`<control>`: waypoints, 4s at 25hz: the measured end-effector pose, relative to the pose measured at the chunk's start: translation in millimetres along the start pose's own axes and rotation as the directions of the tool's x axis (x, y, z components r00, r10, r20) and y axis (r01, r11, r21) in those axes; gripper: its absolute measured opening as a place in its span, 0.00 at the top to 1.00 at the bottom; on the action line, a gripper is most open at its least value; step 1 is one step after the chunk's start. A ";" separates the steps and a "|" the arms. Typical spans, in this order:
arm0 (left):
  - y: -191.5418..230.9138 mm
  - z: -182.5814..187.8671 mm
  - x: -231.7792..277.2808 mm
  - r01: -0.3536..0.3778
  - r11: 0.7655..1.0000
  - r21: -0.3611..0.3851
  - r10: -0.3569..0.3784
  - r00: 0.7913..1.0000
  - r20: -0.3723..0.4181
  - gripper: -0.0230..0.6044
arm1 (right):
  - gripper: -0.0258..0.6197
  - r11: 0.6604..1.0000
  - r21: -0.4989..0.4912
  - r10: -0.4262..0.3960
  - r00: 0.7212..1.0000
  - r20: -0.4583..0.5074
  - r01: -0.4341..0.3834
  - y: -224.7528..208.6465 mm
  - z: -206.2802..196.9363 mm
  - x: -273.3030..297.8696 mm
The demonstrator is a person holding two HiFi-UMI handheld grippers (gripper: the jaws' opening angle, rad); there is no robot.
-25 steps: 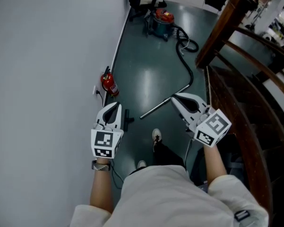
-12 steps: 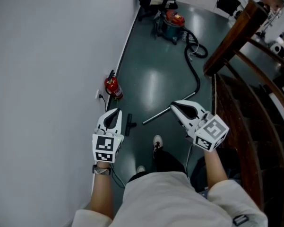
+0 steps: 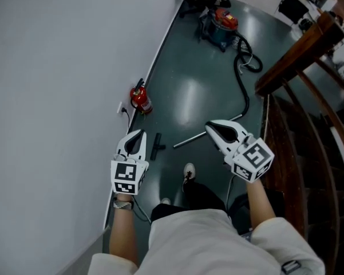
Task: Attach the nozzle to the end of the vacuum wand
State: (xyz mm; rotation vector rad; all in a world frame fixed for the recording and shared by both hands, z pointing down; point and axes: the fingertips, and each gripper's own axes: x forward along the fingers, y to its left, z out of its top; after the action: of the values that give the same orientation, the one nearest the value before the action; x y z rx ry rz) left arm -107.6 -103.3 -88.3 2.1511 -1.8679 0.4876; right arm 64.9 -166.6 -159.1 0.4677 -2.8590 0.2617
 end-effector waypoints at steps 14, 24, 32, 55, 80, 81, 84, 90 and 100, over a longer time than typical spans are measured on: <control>11.9 -103.8 33.5 0.010 0.997 -0.078 -0.016 0.997 -0.074 0.97 | 0.91 0.999 0.022 0.035 0.996 -0.086 -0.034 -4.8 -95.6 70.9; 24.3 -181.9 69.0 0.013 0.996 -0.085 -0.024 0.991 -0.129 0.97 | 0.91 0.999 0.036 0.035 0.991 -0.126 -0.031 -23.6 -177.8 106.1; 33.2 -237.0 107.5 0.038 0.996 -0.082 -0.050 0.988 -0.146 0.97 | 0.91 0.999 0.027 0.035 0.989 -0.146 -0.031 -39.5 -231.7 138.3; 52.5 -382.7 211.8 0.020 0.996 -0.082 -0.034 0.983 -0.178 0.97 | 0.91 0.995 0.016 0.095 0.987 -0.127 -0.094 -83.0 -386.0 211.8; 47.1 -570.1 290.8 0.009 1.000 -0.023 -0.011 0.997 -0.081 0.97 | 0.91 0.991 -0.056 0.118 0.991 -0.067 -0.121 -103.8 -591.0 267.4; 48.7 -576.2 292.2 0.011 1.000 -0.019 -0.013 0.996 -0.087 0.97 | 0.91 0.991 -0.056 0.119 0.990 -0.071 -0.123 -103.7 -597.9 269.2; 53.7 -592.7 296.4 0.019 0.999 -0.026 -0.022 0.995 -0.097 0.97 | 0.91 0.990 -0.055 0.124 0.989 -0.085 -0.129 -104.8 -616.9 276.7; 59.1 -625.8 306.7 0.042 0.998 -0.037 -0.046 0.991 -0.124 0.97 | 0.91 0.991 -0.033 0.128 0.987 -0.102 -0.132 -108.9 -656.3 296.1; 55.7 -684.0 331.5 0.123 0.989 -0.082 -0.134 0.980 -0.149 0.97 | 0.91 0.983 -0.034 0.173 0.969 -0.175 -0.181 -100.5 -731.1 316.9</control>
State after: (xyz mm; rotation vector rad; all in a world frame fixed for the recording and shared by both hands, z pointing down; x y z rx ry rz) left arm -181.4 -138.1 669.5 2.1059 -1.6286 0.5332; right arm -48.9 -197.9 635.3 0.1702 -2.7325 0.2473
